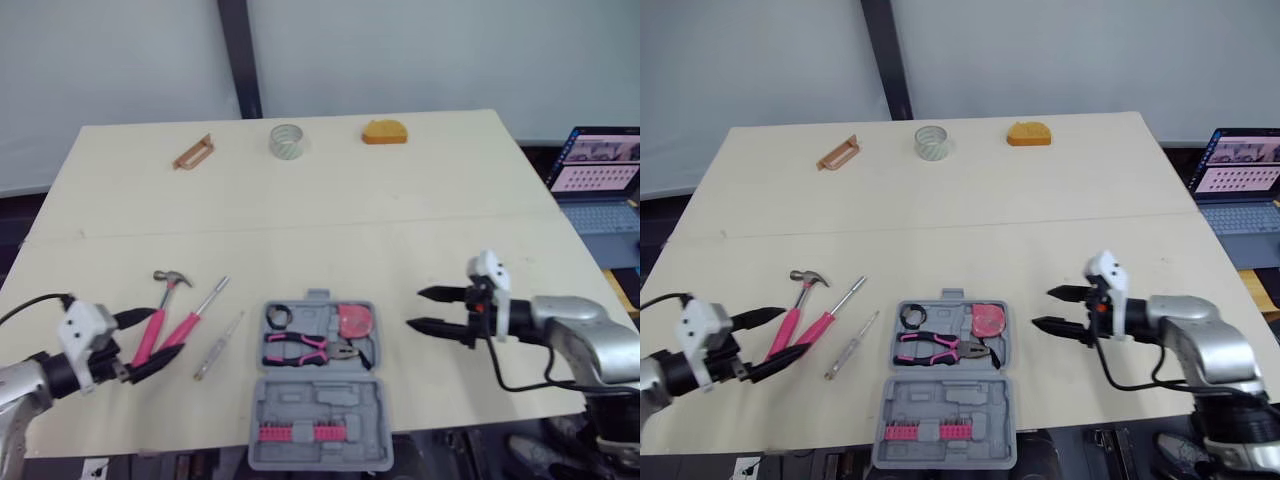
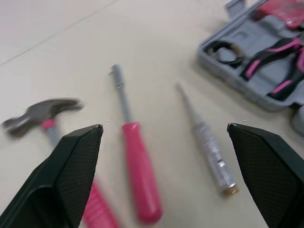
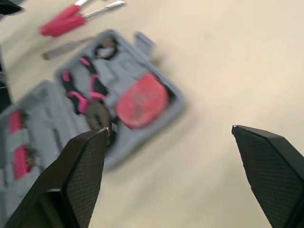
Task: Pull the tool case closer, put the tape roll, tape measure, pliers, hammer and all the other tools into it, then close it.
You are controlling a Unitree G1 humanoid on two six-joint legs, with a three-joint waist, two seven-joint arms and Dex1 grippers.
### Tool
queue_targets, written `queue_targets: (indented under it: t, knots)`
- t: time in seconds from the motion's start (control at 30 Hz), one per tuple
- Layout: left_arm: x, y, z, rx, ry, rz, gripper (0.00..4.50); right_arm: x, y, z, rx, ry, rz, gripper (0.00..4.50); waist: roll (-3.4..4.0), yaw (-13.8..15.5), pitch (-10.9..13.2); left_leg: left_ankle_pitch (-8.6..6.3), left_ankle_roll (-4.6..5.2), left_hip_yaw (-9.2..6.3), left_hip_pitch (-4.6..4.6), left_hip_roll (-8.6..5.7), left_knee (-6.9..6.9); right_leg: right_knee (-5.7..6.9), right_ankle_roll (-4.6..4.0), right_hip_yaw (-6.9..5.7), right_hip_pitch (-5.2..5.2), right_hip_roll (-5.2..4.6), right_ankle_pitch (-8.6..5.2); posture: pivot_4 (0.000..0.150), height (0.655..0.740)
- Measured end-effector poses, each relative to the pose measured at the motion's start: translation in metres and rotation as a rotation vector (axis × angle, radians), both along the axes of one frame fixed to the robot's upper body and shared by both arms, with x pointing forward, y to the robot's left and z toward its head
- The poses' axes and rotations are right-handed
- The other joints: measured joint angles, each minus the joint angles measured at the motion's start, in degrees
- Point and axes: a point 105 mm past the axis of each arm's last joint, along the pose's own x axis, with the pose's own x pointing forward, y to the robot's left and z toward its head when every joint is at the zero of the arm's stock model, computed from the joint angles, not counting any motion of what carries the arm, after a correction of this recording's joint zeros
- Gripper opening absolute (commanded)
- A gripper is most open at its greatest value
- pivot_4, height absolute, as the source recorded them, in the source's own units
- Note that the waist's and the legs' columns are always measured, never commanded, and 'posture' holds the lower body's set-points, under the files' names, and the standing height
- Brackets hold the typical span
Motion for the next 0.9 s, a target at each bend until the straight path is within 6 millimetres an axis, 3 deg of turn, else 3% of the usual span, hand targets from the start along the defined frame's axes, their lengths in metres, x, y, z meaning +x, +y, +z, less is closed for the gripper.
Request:
queue_targets:
  t: [0.17,0.3,0.57,0.9]
  knots:
    - [-0.015,0.065,0.001,0.021,-0.009,0.248,4.50,0.002,-0.049,-0.011,-0.047,-0.010,-0.191,4.44,-0.04,-0.02,0.06,-0.05,0.02,0.12,0.01,0.02,-0.01,-0.01,0.00,0.00,-0.04,0.00,0.00,0.150,0.7400]
    - [-0.030,0.088,-0.007,0.029,0.011,0.339,4.50,-0.003,-0.082,-0.025,-0.085,0.000,-0.323,4.44,-0.07,-0.03,0.08,-0.11,0.04,0.20,0.04,0.04,0.02,-0.01,0.00,0.00,-0.04,-0.01,0.00,0.150,0.7400]
    - [-0.041,0.108,-0.020,0.026,0.021,0.439,4.50,-0.005,-0.107,-0.038,-0.113,-0.009,-0.427,4.44,-0.06,-0.12,0.14,-0.14,0.01,0.27,0.14,0.10,0.02,0.04,0.00,0.01,-0.03,0.00,0.00,0.150,0.7400]
    - [-0.034,0.105,-0.018,0.037,-0.002,0.433,4.50,0.002,-0.109,-0.033,-0.112,-0.034,-0.428,4.44,-0.05,-0.12,0.15,-0.16,0.02,0.35,0.18,0.12,0.02,0.04,-0.01,0.01,-0.03,0.00,0.00,0.150,0.7400]
